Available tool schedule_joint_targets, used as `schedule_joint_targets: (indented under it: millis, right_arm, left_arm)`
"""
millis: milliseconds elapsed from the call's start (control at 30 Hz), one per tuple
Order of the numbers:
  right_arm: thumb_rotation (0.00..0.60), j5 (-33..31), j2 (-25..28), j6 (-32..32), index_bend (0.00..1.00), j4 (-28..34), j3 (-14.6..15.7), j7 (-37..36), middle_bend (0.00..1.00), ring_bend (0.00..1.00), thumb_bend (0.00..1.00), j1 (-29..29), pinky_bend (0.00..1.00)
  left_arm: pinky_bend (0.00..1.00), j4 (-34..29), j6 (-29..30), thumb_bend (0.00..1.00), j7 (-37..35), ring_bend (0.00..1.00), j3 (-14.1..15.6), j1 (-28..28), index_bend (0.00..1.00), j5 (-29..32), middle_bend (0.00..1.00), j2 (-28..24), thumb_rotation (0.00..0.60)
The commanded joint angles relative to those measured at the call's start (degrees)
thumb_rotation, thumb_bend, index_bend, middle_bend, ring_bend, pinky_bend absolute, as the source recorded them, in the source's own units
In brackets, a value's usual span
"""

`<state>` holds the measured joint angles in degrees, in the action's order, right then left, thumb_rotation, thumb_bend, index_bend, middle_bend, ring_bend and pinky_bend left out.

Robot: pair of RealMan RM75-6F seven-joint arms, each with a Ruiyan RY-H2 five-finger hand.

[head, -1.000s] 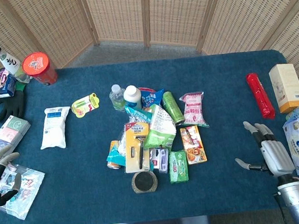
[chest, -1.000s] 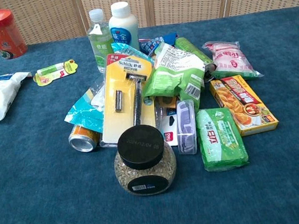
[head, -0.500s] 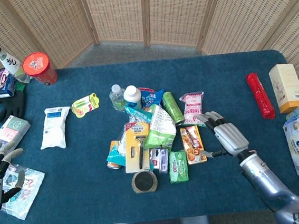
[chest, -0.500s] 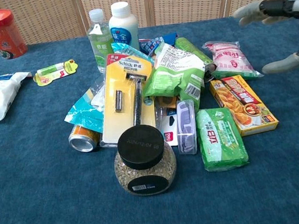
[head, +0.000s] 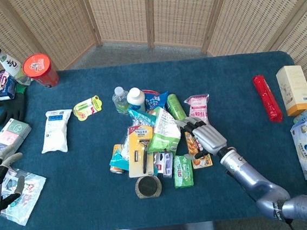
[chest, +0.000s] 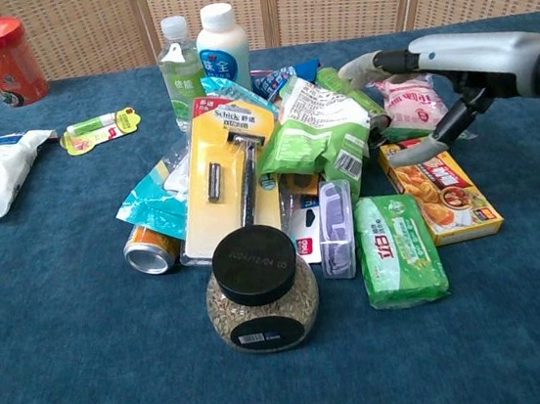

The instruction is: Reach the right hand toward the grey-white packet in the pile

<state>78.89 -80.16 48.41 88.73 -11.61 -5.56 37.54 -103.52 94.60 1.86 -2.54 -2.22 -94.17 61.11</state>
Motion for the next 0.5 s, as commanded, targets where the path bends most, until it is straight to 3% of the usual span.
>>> schedule_joint_targets:
  millis: [33, 267, 367, 400, 467, 500]
  right_arm:
    - [0.518, -1.14, -2.01, -1.74, 0.0, -1.63, -0.25, 0.52, 0.0, 0.0, 0.22, 1.89, 0.0]
    - [0.523, -3.89, -5.16, -4.71, 0.0, -4.4, -1.78, 2.51, 0.0, 0.0, 0.23, 6.16, 0.0]
    - [0.567, -4.97, -6.83, -4.58, 0.0, -6.25, -2.56, 2.59, 0.0, 0.0, 0.23, 7.31, 0.03]
    - [0.587, -5.15, -7.47, -4.33, 0.0, -7.26, -2.68, 2.38, 0.01, 0.0, 0.23, 7.56, 0.08]
    - [0.6, -5.31, -8.49, -3.61, 0.07, -8.93, -2.88, 1.42, 0.13, 0.06, 0.23, 7.7, 0.27]
    - [0.6, -5.16, -8.93, -3.11, 0.14, -9.76, -2.91, 0.93, 0.23, 0.15, 0.23, 7.67, 0.4]
  left_arm:
    - [0.0, 0.25, 0.26, 0.49, -0.56, 0.08, -0.04, 0.16, 0.23, 0.08, 0.15, 0.0, 0.6]
    - [0.0, 1.35, 0.83, 0.5, -2.02, 0.08, 0.15, 0.81, 0.24, 0.51, 0.15, 0.07, 0.6]
    - [0.0, 1.86, 1.07, 0.49, -2.73, 0.07, 0.27, 1.19, 0.24, 0.86, 0.15, 0.06, 0.6]
    - [0.0, 2.04, 1.23, 0.49, -2.94, 0.07, 0.31, 1.37, 0.24, 0.97, 0.15, -0.01, 0.6]
    - [0.0, 2.25, 1.6, 0.49, -3.31, 0.06, 0.39, 1.74, 0.24, 1.1, 0.14, -0.18, 0.6]
    - [0.0, 2.33, 1.79, 0.49, -3.49, 0.06, 0.41, 1.89, 0.24, 1.14, 0.14, -0.26, 0.6]
